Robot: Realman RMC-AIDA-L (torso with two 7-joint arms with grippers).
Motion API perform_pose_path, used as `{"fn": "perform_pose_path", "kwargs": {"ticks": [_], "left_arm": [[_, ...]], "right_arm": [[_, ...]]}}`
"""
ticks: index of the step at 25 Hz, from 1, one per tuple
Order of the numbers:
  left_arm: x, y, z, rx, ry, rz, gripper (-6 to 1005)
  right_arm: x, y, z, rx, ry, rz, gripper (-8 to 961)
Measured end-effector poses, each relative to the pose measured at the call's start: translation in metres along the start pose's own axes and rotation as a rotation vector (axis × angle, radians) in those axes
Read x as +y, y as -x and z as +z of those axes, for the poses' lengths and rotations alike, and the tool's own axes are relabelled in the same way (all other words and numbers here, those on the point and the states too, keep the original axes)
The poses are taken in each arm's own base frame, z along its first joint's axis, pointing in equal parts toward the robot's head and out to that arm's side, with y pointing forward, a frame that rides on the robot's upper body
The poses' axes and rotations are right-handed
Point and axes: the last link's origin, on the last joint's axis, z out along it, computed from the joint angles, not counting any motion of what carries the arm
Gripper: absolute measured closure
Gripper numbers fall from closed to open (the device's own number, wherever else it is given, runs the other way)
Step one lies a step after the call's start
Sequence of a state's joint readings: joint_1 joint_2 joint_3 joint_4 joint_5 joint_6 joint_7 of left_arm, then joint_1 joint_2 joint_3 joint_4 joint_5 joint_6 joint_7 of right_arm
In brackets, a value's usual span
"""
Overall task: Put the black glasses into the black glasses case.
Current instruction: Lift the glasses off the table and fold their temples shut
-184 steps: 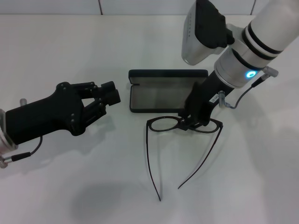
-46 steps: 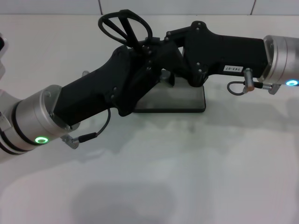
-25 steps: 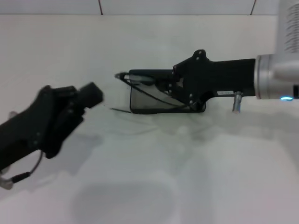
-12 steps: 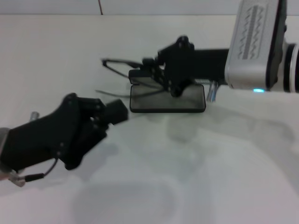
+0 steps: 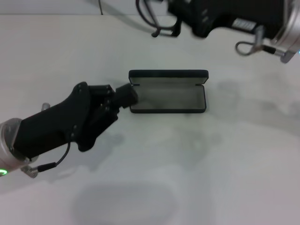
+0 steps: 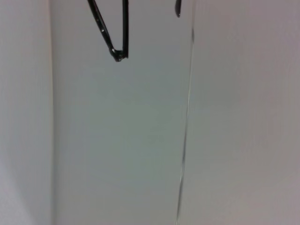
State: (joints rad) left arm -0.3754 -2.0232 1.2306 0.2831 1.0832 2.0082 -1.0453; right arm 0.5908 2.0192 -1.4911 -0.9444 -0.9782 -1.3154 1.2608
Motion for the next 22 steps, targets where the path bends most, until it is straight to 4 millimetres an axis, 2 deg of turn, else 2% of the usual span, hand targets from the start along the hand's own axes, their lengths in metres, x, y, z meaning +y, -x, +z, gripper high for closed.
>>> {"fn": "perform_pose_path", "kwargs": {"ticks": [3,6,16,22], "left_arm": [[-0.002,-0.002,0.005,0.04,-0.01,0.008,978],[-0.003,-0.002,0.012,0.058,0.001,0.008,978],[-0.009,-0.006,0.029,0.072,0.046,-0.003,978],[-0.009,-0.004,0.032,0.08,0.048,-0.01,978]], "right_arm": [[-0.013,0.001,-0.008,-0.081,0.039,0.11,889],[-0.017,-0.005,-0.016,-0.102,0.042,0.178,889],[-0.006,-0.023,-0.015,-0.016,0.087,0.206,889],[0.003,-0.033,-0.007,0.027,0.125,0.227,890]]}}
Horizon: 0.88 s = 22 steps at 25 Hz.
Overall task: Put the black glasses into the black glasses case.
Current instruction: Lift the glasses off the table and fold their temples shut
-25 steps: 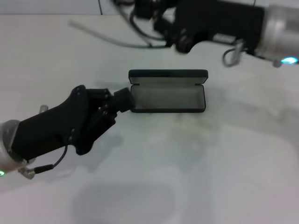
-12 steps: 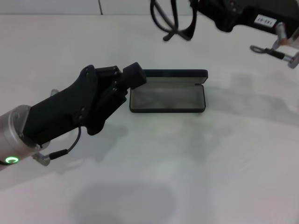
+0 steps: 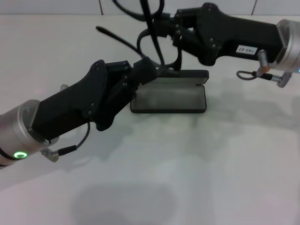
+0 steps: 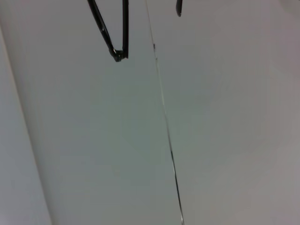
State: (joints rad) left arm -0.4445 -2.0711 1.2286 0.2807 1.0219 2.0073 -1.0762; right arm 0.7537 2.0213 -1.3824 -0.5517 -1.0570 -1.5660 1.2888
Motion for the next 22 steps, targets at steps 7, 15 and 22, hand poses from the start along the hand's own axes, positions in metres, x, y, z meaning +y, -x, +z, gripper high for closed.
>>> {"fn": "perform_pose_path", "kwargs": {"ticks": [7,15,22], "left_arm": [[-0.004,0.002,0.0,0.007,-0.036,-0.006,979],[-0.01,0.002,-0.006,0.031,-0.118,-0.02,978],[-0.013,0.0,-0.008,0.037,-0.135,-0.017,978]], "right_arm": [[0.004,-0.013,0.013,0.064,0.026,0.013,890],[0.005,-0.016,0.016,0.08,0.038,0.009,890],[0.003,-0.015,0.016,0.078,0.023,-0.004,890]]}}
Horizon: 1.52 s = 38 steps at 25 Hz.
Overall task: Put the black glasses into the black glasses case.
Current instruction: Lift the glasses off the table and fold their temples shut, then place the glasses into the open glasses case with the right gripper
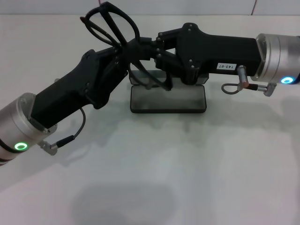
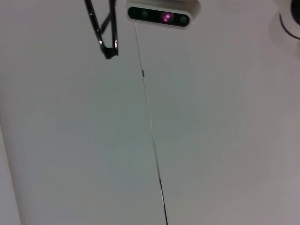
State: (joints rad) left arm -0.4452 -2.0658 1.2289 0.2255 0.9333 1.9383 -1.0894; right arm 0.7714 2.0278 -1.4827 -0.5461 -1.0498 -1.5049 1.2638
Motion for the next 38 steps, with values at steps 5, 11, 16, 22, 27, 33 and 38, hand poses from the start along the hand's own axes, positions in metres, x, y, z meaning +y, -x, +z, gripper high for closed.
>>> {"fn": "perform_pose_path", "kwargs": {"ticks": [5,11,16,22,27,33,38], "left_arm": [[0.002,-0.001,-0.001,-0.014,0.019,-0.001,978],[0.008,-0.003,-0.005,-0.054,0.082,0.001,978],[0.01,-0.015,-0.029,-0.036,0.04,0.032,979],[0.013,-0.035,-0.067,0.035,-0.1,0.095,979],[0.015,-0.04,-0.077,0.057,-0.142,0.115,978],[0.013,-0.038,-0.074,0.054,-0.141,0.12,978],[0.01,-0.038,-0.071,0.053,-0.139,0.119,978]], "right_arm": [[-0.003,-0.001,-0.001,0.006,-0.023,-0.011,889],[-0.012,-0.004,-0.003,0.036,-0.088,-0.039,890],[-0.022,-0.016,-0.003,0.199,-0.138,-0.121,892],[-0.02,-0.027,0.012,0.53,-0.216,-0.288,892],[-0.018,-0.042,0.032,0.787,-0.264,-0.393,892],[-0.026,-0.059,0.041,0.95,-0.327,-0.489,892],[-0.033,-0.063,0.037,0.966,-0.366,-0.52,891]]}}
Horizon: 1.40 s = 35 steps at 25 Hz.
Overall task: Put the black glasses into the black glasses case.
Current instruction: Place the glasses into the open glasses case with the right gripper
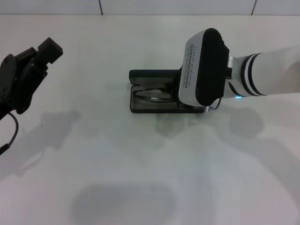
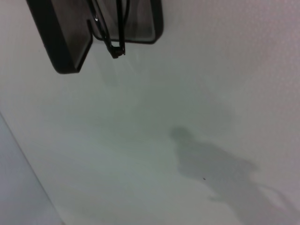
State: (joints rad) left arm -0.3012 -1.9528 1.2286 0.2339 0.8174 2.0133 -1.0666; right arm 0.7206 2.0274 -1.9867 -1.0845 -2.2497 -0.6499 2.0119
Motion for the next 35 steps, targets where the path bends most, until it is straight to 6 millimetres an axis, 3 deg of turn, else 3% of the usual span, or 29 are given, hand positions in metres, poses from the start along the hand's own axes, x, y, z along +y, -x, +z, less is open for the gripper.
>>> {"fn": "perform_pose_path", "kwargs": {"ticks": [10,35], "left_arm": [[-0.0031,0.0006,0.0065,-0.003,0.011,-0.004,978],[-0.0015,0.0021,0.0035,-0.003,0.0,-0.005,979]], "right_arm": [[0.0007,-0.0103,0.0066,0.021,-0.049,-0.028,891],[0.0061,-0.0085,0.0052,0.013,-0.068,-0.069,877]]}}
